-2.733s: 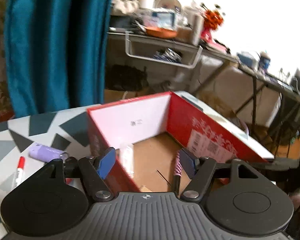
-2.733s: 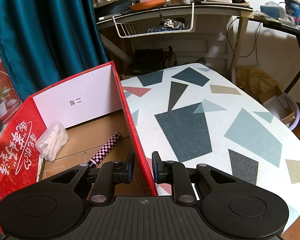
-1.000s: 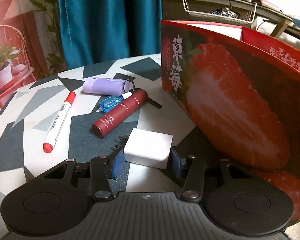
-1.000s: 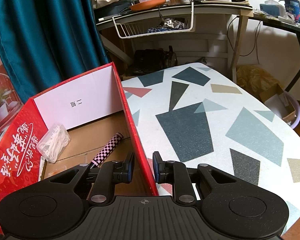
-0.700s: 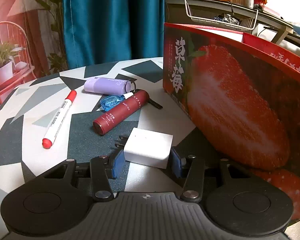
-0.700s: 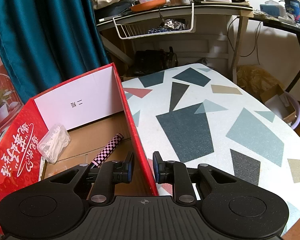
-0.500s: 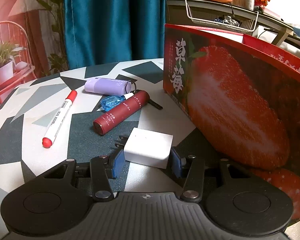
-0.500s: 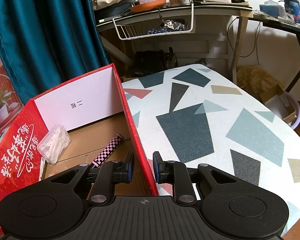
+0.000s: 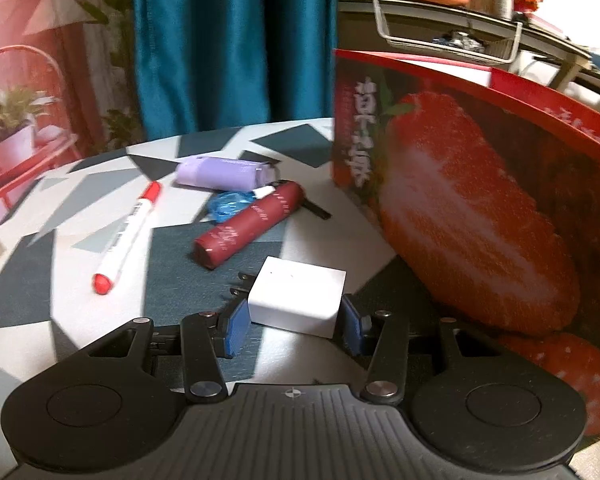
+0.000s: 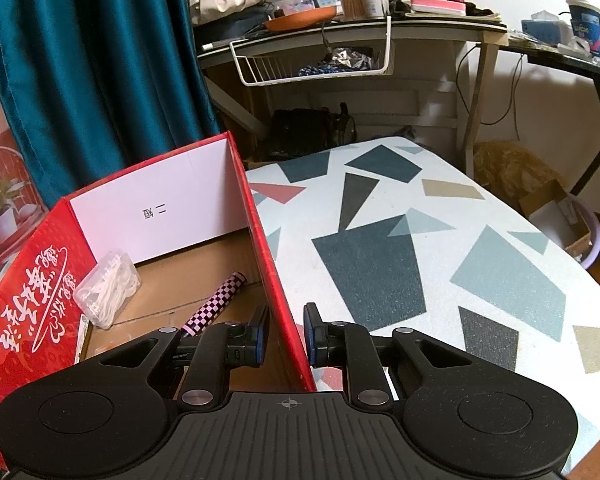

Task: Organize rigid objects
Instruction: 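Close the left tool on the white cube and lift it, then carry the white cube into the red box and open the left tool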

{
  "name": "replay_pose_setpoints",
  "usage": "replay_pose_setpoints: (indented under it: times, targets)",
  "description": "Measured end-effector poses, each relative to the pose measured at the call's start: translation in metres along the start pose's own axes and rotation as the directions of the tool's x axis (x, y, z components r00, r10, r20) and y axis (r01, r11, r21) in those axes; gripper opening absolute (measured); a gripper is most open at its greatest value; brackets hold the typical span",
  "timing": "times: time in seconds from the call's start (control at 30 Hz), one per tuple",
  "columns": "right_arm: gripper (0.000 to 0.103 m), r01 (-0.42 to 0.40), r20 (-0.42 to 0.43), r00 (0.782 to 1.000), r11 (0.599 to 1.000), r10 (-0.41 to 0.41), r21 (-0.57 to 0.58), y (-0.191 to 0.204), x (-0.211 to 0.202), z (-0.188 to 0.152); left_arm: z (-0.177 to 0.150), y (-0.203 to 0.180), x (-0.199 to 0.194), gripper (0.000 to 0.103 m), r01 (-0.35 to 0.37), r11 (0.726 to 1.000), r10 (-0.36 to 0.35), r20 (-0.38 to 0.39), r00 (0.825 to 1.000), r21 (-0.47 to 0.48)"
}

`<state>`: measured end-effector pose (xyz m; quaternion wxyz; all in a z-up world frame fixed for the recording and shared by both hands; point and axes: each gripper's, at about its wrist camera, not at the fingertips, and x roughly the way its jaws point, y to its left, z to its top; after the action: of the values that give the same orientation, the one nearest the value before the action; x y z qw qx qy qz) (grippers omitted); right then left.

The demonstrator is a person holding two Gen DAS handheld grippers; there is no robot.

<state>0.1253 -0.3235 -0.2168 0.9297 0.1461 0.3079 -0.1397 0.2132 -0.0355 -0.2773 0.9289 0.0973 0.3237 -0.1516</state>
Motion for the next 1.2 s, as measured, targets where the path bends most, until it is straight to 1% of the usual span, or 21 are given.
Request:
replay_pose_setpoints:
  times: [0.17, 0.27, 0.37, 0.47, 0.6, 0.7, 0.77, 0.83, 0.9, 1.0, 1.1, 1.2]
  targets:
    - [0.017, -0.001, 0.000, 1.000, 1.000, 0.001, 0.000, 0.000, 0.000, 0.000, 0.004, 0.016, -0.003, 0.051, -0.016, 0.997, 0.015, -0.009, 1.000, -0.080]
    - [0.017, -0.001, 0.002, 1.000, 1.000, 0.001, 0.000, 0.000, 0.000, 0.000, 0.013, 0.021, -0.010, 0.051, -0.013, 0.996, 0.014, 0.004, 1.000, -0.083]
    - [0.017, -0.001, 0.002, 1.000, 1.000, 0.001, 0.003, 0.000, 0.000, 0.000, 0.028, 0.022, -0.020, 0.051, 0.001, 0.998, 0.001, 0.031, 1.000, -0.070]
    - [0.017, -0.001, 0.002, 1.000, 1.000, 0.001, 0.003, 0.000, 0.000, 0.000, 0.049, 0.017, -0.034, 0.051, 0.006, 1.000, -0.004, 0.097, 0.995, -0.015]
    - [0.017, -0.002, 0.003, 1.000, 1.000, 0.002, 0.004, 0.000, 0.000, 0.000, 0.081, 0.009, -0.053, 0.051, 0.063, 0.998, -0.066, 0.190, 0.979, 0.024]
    - [0.017, -0.002, 0.003, 1.000, 1.000, 0.002, 0.004, 0.000, 0.000, 0.000, 0.101, -0.006, -0.063, 0.051, 0.107, 0.991, -0.124, 0.228, 0.966, 0.085]
    - [0.017, -0.002, 0.004, 1.000, 1.000, 0.002, 0.004, 0.000, 0.000, 0.000, 0.109, -0.019, -0.065, 0.051, 0.140, 0.982, -0.166, 0.223, 0.961, 0.127]
    - [0.017, -0.003, 0.004, 1.000, 1.000, 0.003, 0.004, 0.000, 0.000, 0.000, 0.113, -0.033, -0.064, 0.051, 0.143, 0.975, -0.177, 0.205, 0.963, 0.170]
    - [0.017, -0.003, 0.004, 1.000, 1.000, 0.003, 0.004, 0.000, 0.000, 0.000, 0.114, -0.045, -0.062, 0.051, 0.169, 0.966, -0.206, 0.183, 0.961, 0.198]
    - [0.017, -0.003, 0.004, 1.000, 1.000, 0.003, 0.005, 0.000, 0.000, 0.000, 0.111, -0.060, -0.057, 0.051, 0.217, 0.945, -0.254, 0.136, 0.957, 0.244]
    - [0.017, -0.005, 0.005, 1.000, 1.000, 0.005, 0.007, 0.000, 0.000, 0.000, 0.100, -0.071, -0.051, 0.051, 0.237, 0.926, -0.274, 0.089, 0.958, 0.294]
    - [0.017, -0.006, 0.006, 1.000, 1.000, 0.006, 0.009, 0.000, 0.000, 0.000, 0.093, -0.073, -0.046, 0.051, 0.256, 0.915, -0.286, 0.054, 0.957, 0.311]
